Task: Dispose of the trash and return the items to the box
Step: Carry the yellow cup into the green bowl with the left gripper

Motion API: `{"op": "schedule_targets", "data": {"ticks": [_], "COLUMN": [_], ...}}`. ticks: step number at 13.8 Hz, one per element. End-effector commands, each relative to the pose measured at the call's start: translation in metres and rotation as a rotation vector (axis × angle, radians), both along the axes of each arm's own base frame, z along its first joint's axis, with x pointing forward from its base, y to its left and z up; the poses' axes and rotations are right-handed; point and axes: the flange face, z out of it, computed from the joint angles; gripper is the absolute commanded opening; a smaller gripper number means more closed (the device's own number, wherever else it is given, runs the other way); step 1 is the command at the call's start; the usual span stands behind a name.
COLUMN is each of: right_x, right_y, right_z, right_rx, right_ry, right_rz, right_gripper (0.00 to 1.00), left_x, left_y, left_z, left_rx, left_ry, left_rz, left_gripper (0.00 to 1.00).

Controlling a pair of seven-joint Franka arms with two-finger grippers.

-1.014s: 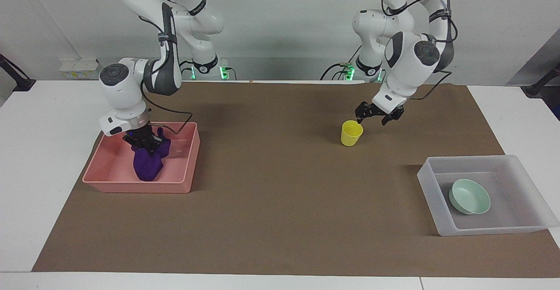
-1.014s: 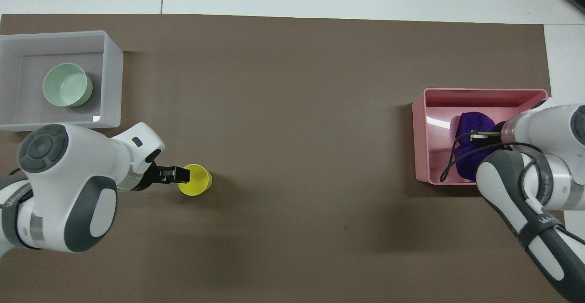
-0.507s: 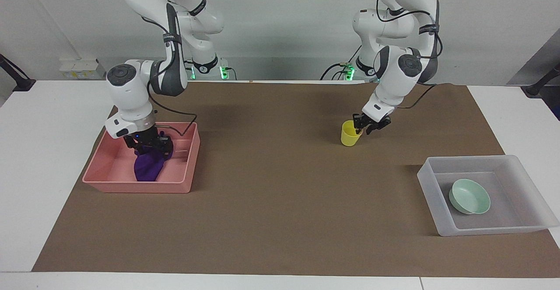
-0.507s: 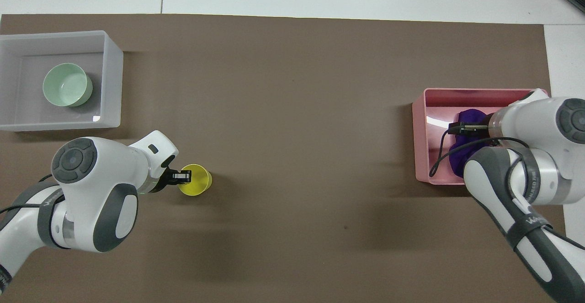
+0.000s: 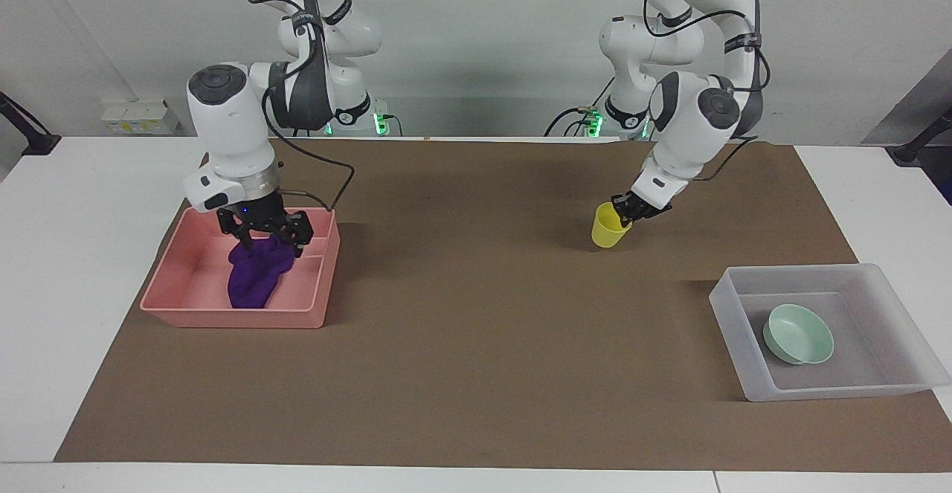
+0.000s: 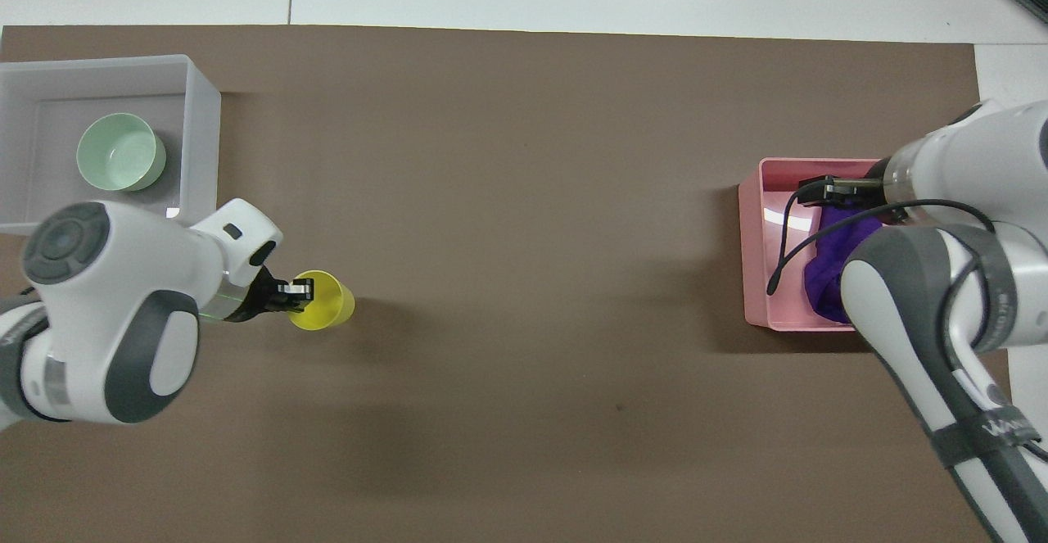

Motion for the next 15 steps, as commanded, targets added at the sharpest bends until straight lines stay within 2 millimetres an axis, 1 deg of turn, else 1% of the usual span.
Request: {"op": "schedule_targets", "data": {"ticks": [1, 2, 4, 5, 6, 7, 8, 9, 10, 11, 12, 14, 15], "right_x": [-0.019, -0.027, -0.038, -0.041, -0.044, -0.047, -0.051, -0.054, -0.057, -0.058, -0.059, -0.055, -0.055], "right_y": [-0.001, -0.002, -0.004, -0.006, -0.009, -0.011, -0.012, -0.012, -0.013, -0.016, -0.016, -0.013, -0.013], "right_z": [0.044, 0.056, 0.081, 0.095, 0.110, 0.123, 0.135, 0.147, 0.160, 0.169, 0.168, 0.168, 0.173], "right_rx": [0.035, 0.036, 0.033, 0.032, 0.029, 0.027, 0.033, 0.047, 0.067, 0.079, 0.079, 0.078, 0.081], "right_ry": [0.005, 0.009, 0.024, 0.041, 0.060, 0.080, 0.093, 0.099, 0.097, 0.096, 0.102, 0.099, 0.093], "right_rz": [-0.019, -0.022, -0.012, 0.000, 0.011, 0.020, 0.025, 0.022, 0.015, 0.010, 0.009, 0.014, 0.014], "right_gripper": [1.00, 1.00, 1.00, 1.00, 1.00, 1.00, 1.00, 1.00, 1.00, 1.00, 1.00, 1.00, 1.00], "left_x": [0.037, 0.055, 0.088, 0.106, 0.126, 0.141, 0.155, 0.165, 0.174, 0.179, 0.183, 0.189, 0.190], "left_y": [0.057, 0.083, 0.133, 0.149, 0.166, 0.185, 0.197, 0.218, 0.236, 0.251, 0.267, 0.272, 0.273], "left_z": [0.065, 0.078, 0.093, 0.096, 0.095, 0.091, 0.078, 0.068, 0.060, 0.050, 0.036, 0.013, 0.003], "left_rx": [-0.006, -0.008, 0.016, 0.052, 0.084, 0.102, 0.103, 0.105, 0.104, 0.105, 0.105, 0.107, 0.105], "left_ry": [-0.006, -0.036, -0.095, -0.110, -0.123, -0.131, -0.134, -0.134, -0.136, -0.136, -0.141, -0.145, -0.130], "left_rz": [0.084, 0.132, 0.204, 0.211, 0.221, 0.243, 0.256, 0.284, 0.305, 0.323, 0.339, 0.332, 0.335], "left_gripper": [0.00, 0.00, 0.00, 0.00, 0.00, 0.00, 0.00, 0.00, 0.00, 0.00, 0.00, 0.00, 0.00]}}
